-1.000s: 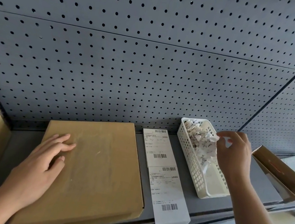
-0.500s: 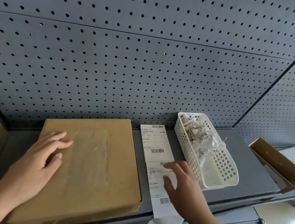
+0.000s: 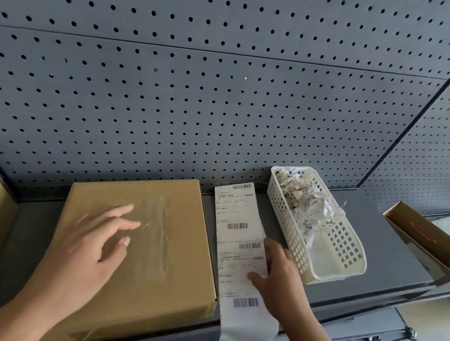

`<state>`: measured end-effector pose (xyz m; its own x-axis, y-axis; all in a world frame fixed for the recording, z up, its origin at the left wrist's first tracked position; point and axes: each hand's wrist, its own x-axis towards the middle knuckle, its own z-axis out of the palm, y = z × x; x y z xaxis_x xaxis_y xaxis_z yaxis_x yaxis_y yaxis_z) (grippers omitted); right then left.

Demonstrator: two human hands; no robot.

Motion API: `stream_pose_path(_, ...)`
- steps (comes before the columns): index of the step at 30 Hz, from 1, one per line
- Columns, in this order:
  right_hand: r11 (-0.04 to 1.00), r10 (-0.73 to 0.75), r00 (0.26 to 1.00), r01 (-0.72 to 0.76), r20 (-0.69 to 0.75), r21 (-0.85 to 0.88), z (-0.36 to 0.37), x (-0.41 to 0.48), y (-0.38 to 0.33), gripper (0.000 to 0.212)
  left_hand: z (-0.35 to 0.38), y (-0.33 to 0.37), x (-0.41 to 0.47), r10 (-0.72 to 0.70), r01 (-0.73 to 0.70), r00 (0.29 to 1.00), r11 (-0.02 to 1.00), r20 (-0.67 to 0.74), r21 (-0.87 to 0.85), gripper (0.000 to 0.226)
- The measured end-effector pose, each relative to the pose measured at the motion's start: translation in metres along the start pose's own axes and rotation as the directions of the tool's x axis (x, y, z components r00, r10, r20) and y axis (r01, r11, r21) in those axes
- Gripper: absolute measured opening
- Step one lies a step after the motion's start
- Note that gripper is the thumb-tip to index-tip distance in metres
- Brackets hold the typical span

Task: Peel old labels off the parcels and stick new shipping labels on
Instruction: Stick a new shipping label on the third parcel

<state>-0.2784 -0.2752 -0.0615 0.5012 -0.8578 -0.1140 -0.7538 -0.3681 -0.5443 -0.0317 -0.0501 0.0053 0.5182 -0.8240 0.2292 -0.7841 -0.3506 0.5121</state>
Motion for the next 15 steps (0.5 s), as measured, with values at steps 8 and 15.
stream_pose_path(8, 0.947, -0.044, 0.991, 0.081, -0.125, 0.312, -0.018, 0.005, -0.014, 0.03, 0.036, 0.052, 0.017, 0.107, -0.083, 0.985, 0.982, 0.137, -0.17, 0.03)
stream_pose_path(15, 0.758, -0.086, 0.992, 0.125, -0.091, 0.64, -0.045, 0.007, -0.025, 0.016, 0.059, 0.09, 0.049, 0.073, 0.015, 0.982, 0.891, 0.176, -0.454, 0.032)
